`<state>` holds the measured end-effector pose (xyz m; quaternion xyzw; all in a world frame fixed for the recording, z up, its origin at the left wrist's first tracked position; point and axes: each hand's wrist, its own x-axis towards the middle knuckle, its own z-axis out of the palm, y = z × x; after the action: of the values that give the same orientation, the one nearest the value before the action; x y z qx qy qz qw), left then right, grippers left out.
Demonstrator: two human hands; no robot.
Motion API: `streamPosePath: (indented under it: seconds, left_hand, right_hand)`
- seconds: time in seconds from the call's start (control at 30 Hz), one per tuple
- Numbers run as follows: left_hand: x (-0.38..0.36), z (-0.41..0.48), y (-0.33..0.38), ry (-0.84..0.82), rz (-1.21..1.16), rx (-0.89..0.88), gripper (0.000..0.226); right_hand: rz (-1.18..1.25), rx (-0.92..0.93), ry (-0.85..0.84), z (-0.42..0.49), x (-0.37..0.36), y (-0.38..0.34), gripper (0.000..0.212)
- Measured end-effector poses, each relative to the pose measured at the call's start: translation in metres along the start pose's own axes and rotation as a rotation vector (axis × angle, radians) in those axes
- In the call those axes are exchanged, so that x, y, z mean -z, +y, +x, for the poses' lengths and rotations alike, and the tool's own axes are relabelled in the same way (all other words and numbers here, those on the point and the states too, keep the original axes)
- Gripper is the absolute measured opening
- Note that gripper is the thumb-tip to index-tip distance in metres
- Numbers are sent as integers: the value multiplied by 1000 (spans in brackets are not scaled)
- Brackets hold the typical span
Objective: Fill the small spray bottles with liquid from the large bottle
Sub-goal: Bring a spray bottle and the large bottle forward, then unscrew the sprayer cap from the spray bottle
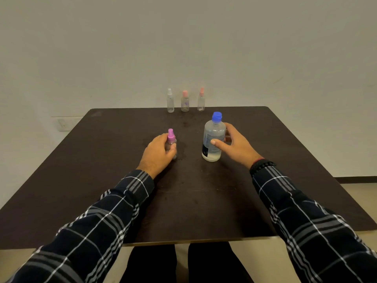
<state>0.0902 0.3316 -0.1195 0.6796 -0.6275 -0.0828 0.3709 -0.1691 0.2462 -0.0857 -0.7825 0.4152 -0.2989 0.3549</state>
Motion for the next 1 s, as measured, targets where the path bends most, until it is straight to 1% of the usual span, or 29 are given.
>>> streamPosePath:
  seconds: [0.23, 0.3, 0.33, 0.37, 0.4, 0.43, 0.5, 0.53, 0.57, 0.6, 0.67, 0.7, 0.73, 0.87, 0.93, 1.0]
  left_hand:
    - [5, -1, 4, -40, 10, 11, 22]
    - [7, 0, 4, -60, 0, 19, 23]
    - [8, 0, 5, -65, -8, 24, 25]
    - [8, -1, 5, -62, -16, 30, 26]
    - [8, -2, 5, -56, -32, 37, 28]
    - [8, -2, 5, -52, -53, 47, 29]
    - [9, -4, 5, -49, -99, 73, 30]
    - [9, -4, 5, -49, -129, 92, 31]
    - [10, -4, 5, -46, -163, 109, 32]
    - [10, -4, 4, -43, -192, 125, 33]
    - [10, -4, 5, -33, -224, 152, 35]
    - [10, -5, 5, -24, -244, 173, 35]
    - [9, -6, 4, -10, -277, 196, 36]
    - [6, -5, 2, 11, -354, 255, 37]
    - [7, -4, 0, 4, -369, 265, 36]
    - [8, -3, -1, 0, -377, 273, 33]
  right_hand:
    - [15, -42, -10, -5, 0, -9, 63]
    - [12, -76, -23, -6, 1, -12, 70]
    - [7, -102, -3, -8, 1, -13, 78]
    - [0, -135, 54, -11, 0, -14, 85]
    - [2, -163, 154, -17, -2, -16, 87]
    - [14, -178, 284, -25, -7, -19, 79]
    - [14, -103, 535, -43, -22, -26, 40]
    - [2, -44, 579, -51, -30, -30, 23]
    - [-15, 5, 558, -55, -39, -32, 17]
    - [-38, 33, 483, -56, -48, -35, 18]
    - [-39, 20, 283, -48, -64, -37, 12]
    - [7, -7, 214, -41, -71, -39, 7]
    - [67, -29, 184, -34, -78, -41, 7]
    - [278, -88, 148, 1, -104, -52, 22]
    - [305, -100, 127, 17, -114, -56, 26]
    - [263, -88, 133, 28, -121, -59, 25]
